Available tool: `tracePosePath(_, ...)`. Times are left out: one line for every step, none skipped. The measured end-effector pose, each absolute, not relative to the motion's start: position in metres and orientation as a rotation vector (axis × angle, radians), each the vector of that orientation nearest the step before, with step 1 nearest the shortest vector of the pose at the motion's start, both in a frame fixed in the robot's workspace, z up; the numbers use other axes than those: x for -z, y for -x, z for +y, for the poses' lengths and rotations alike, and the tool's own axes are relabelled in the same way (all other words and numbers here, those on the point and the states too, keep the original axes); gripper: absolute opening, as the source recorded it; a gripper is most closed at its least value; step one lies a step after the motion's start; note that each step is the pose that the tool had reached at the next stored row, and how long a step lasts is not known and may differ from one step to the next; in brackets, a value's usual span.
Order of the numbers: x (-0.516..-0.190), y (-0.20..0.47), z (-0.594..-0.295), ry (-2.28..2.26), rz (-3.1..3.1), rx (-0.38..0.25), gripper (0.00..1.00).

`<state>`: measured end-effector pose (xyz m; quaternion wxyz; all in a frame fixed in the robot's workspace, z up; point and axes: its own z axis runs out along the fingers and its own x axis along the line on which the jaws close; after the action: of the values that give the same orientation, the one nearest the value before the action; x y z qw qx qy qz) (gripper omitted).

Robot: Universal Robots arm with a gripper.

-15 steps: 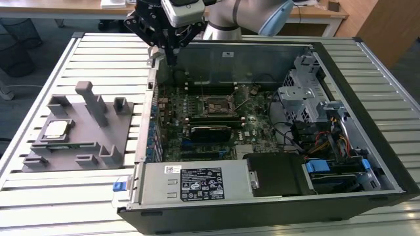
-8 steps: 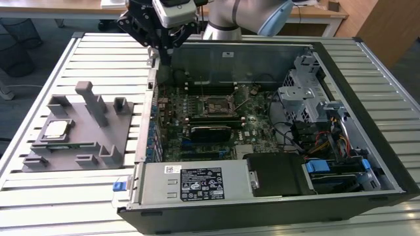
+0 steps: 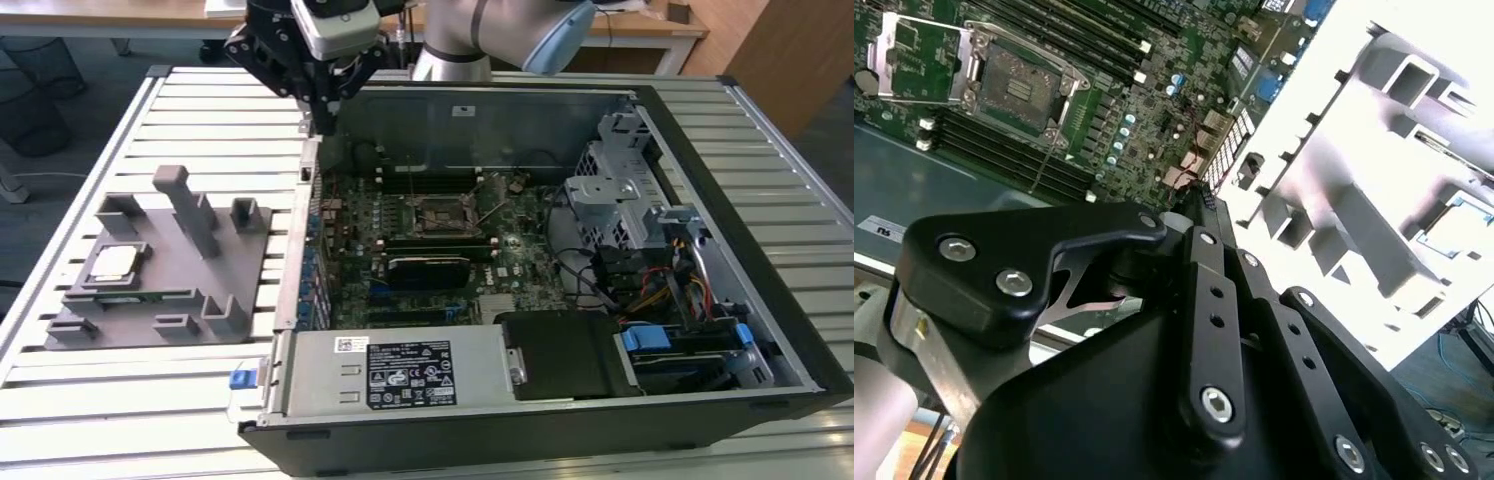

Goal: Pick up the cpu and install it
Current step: 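Reach for the cpu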

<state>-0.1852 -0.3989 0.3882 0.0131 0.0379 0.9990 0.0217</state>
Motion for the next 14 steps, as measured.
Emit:
tracePosePath(-0.388, 0.186, -0.399, -0.118, 3.113, -0.067, 0.11)
tracePosePath(-0.387, 0.187, -0.399, -0.118, 3.113, -0.067, 0.11)
tracePosePath(-0.387, 0.189, -0.399, -0.118, 3.113, -0.068, 0.11)
tracePosePath(-0.387, 0.19, -0.399, -0.118, 3.113, -0.067, 0.11)
tracePosePath(-0.386, 0.191, -0.399, -0.118, 3.114, -0.067, 0.11)
tracePosePath(-0.386, 0.191, -0.399, -0.118, 3.114, -0.067, 0.11)
tracePosePath(-0.386, 0.192, -0.399, -0.118, 3.114, -0.067, 0.11)
tracePosePath(-0.385, 0.193, -0.399, -0.118, 3.114, -0.067, 0.11)
tracePosePath(-0.385, 0.194, -0.399, -0.118, 3.114, -0.067, 0.11)
tracePosePath(-0.385, 0.195, -0.399, -0.118, 3.114, -0.067, 0.11)
tracePosePath(-0.384, 0.196, -0.399, -0.118, 3.114, -0.067, 0.11)
tracePosePath(-0.384, 0.196, -0.399, -0.118, 3.115, -0.067, 0.11)
tracePosePath(-0.384, 0.197, -0.399, -0.118, 3.115, -0.067, 0.11)
tracePosePath(-0.384, 0.197, -0.399, -0.118, 3.115, -0.067, 0.11)
